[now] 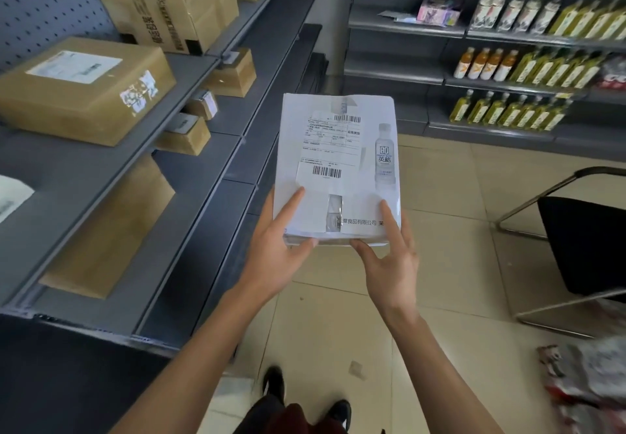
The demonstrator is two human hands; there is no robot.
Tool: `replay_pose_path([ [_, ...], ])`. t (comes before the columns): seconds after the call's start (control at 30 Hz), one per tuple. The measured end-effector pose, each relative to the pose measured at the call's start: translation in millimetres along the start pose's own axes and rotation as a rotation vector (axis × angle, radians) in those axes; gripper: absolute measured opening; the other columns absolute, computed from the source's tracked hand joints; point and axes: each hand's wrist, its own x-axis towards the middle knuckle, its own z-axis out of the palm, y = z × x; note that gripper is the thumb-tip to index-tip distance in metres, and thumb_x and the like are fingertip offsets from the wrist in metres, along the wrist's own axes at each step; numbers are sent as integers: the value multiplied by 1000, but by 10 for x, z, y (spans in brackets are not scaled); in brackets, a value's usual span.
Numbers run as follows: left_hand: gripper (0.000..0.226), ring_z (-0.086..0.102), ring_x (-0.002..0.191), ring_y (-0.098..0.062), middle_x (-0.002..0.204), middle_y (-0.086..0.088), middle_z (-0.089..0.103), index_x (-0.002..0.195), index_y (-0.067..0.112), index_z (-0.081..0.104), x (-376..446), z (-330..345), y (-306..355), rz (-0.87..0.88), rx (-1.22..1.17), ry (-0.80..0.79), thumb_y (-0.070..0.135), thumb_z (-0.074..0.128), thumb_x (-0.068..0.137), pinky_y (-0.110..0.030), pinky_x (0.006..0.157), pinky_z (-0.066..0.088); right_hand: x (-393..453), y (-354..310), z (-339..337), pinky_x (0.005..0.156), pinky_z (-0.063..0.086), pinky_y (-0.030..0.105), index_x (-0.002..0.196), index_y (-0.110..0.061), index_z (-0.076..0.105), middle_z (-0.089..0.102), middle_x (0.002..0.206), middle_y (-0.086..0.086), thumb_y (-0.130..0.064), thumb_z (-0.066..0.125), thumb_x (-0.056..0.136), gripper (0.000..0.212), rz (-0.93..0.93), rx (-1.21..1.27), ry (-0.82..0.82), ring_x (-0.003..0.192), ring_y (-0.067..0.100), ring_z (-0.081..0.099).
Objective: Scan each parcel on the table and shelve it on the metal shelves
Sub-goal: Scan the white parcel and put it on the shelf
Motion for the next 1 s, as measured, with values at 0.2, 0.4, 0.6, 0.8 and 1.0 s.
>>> replay_pose_path([
  [0.2, 87, 34, 149, -9, 161, 5, 33, 155, 36, 41, 604, 203, -215, -25, -14, -21, 11, 82, 83, -42, 119, 38, 567, 157, 149, 114, 41, 44, 153, -38, 39, 37, 159, -7, -23, 80, 87, 79, 36, -24, -1, 146, 15, 37],
  [0.4, 89, 33, 149, -12, 160, 3, 33, 154, 43, 38, 1468, 319, -539, -56, -84, -25, 13, 83, 84, -47, 115, 44, 1424, 200, 443, 112, 42, 48, 155, -36, 39, 36, 161, 0, -23, 80, 88, 80, 44, -83, -4, 147, 21, 37],
  [0.6, 88, 35, 149, -13, 160, -1, 34, 155, 32, 42, 2357, 404, -738, -46, -103, -38, 7, 83, 82, -46, 117, 42, 2247, 268, 718, 109, 46, 48, 154, -40, 38, 41, 157, 0, -24, 80, 88, 81, 60, -98, 18, 142, 22, 43],
  [0.8, 87, 37, 147, -13, 157, 2, 37, 155, 35, 41, 3083, 576, -815, -25, -74, -85, 9, 82, 83, -45, 118, 40, 2899, 398, 806, 105, 49, 51, 154, -32, 41, 43, 155, 2, -22, 81, 86, 80, 51, -65, 66, 140, 24, 45],
  [1.0, 91, 35, 148, -11, 159, 3, 35, 153, 47, 38, 3872, 985, -881, -5, -30, -76, 13, 83, 83, -44, 117, 41, 3738, 671, 769, 110, 44, 48, 155, -35, 38, 41, 155, -4, -24, 79, 88, 79, 79, -31, 49, 142, 17, 41],
])
